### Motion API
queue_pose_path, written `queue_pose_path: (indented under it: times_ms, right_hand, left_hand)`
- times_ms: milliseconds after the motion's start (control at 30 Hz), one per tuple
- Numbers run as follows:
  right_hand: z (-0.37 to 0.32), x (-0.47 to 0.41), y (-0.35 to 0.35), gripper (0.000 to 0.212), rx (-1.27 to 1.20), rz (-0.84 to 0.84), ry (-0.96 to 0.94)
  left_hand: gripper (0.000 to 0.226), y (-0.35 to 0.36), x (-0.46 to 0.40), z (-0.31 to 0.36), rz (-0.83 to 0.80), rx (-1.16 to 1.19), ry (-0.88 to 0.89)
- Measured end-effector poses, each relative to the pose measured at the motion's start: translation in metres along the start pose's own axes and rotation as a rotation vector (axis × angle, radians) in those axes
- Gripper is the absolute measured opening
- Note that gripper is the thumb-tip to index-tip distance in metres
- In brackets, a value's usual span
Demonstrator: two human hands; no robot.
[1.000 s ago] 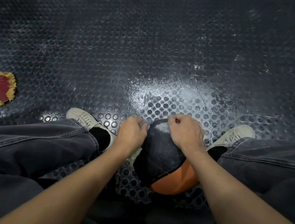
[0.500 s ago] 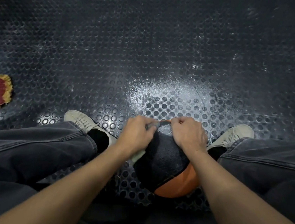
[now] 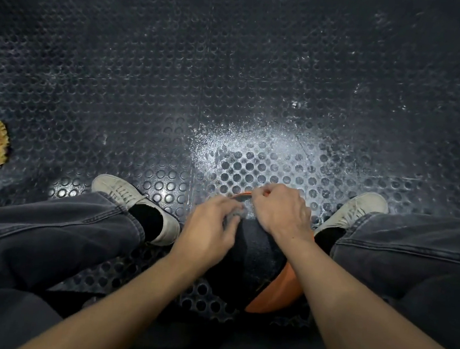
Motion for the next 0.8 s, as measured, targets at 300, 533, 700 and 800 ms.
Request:
queue_pose_path:
  times_ms: [300, 533, 700, 800]
  right_hand:
    - [0.011, 0.000, -0.006, 0.035, -0.016, 0.037, 0.064]
    - [0.006, 0.004, 0.001, 0.037, 0.020, 0.041, 0.043]
    - [0.007, 0.001, 0.004, 0.035, 0.025, 0.005, -0.009]
    - [-0.004, 0.004, 0.008, 0.033, 0.047, -0.005, -0.044]
  left_hand:
    - [0.016, 0.003, 0.010, 0.011, -0.066, -0.027, 0.031]
    - [0.018, 0.012, -0.043, -0.020, -0.101, 0.002, -0.174]
    - [0.016, 0.002, 0.007, 0.001, -0.064, 0.002, 0.086]
    - [0.015, 0.007, -0.030, -0.027, -0.061, -0.012, -0.147]
Point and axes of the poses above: each hand's wrist, its own x-axis away from the middle knuckle, its own y-axis out of the palm, z = x × y, the point moved 9 cm from there along -x, towards the middle knuckle, and after that the axes turned 7 degrees about -y, right-handed, at the moved point
